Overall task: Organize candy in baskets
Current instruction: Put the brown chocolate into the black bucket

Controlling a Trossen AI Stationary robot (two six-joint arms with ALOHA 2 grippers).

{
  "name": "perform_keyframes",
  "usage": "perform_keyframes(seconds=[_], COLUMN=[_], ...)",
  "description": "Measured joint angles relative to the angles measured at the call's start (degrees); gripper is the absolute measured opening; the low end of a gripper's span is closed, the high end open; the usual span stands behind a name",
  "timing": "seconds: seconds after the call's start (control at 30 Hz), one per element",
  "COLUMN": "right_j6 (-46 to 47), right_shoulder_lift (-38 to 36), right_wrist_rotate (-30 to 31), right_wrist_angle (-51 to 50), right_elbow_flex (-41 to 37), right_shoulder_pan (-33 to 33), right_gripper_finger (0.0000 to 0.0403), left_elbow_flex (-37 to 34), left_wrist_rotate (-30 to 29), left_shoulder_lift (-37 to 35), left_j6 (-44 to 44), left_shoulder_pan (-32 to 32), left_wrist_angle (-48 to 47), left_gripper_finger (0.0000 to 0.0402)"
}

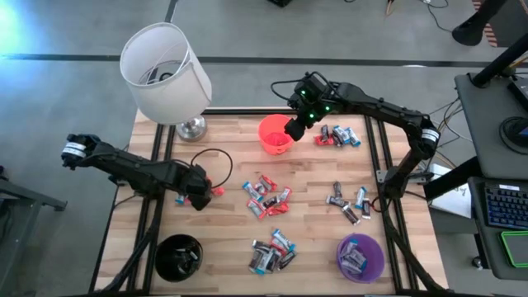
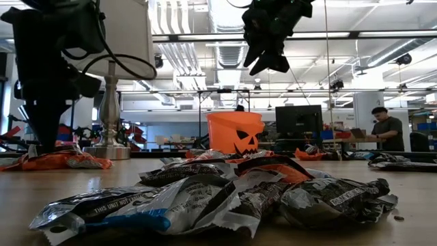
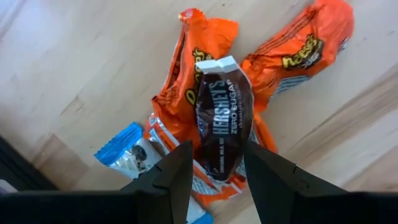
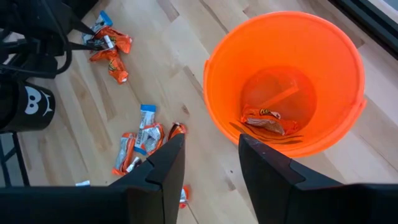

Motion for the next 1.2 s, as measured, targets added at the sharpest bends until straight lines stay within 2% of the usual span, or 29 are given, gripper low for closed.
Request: perform_keyframes(seconds=[0.2, 0.6, 0.8, 0.97, 1.2], right_j6=[0.00, 0.00, -0.02, -0.02, -0.09], right_shoulder_lift=[0.00, 0.02, 0.04, 0.04, 0.07], right_wrist_rotate=[0.00, 0.38, 0.44, 0.44, 0.43], right_wrist_angle=[0.02, 0.04, 0.04, 0.04, 0.04], right_elbow_flex=[0.00, 0.00, 0.00, 0.00, 0.00], right_shoulder_pan=[0.00, 0.00, 0.00, 0.00, -0.01], right_gripper_finger=[0.0137, 0.0135, 0.0139, 0.0134, 0.0139], left_elbow_flex=[-0.02, -0.87, -0.84, 1.94, 7.83], left_wrist_rotate=[-0.01, -0.04, -0.01, 0.40, 0.39], left_shoulder_lift=[0.02, 0.07, -0.06, -0.15, -0.15], left_j6=[1.32, 2.39, 4.26, 6.03, 8.71], left_shoulder_pan=[0.00, 0.00, 0.00, -0.02, -0.03], left_wrist_angle=[1.05, 1.44, 1.86, 1.56, -5.07], left_gripper_finger=[0.0107, 0.0006, 0.0001, 0.0000, 0.0000])
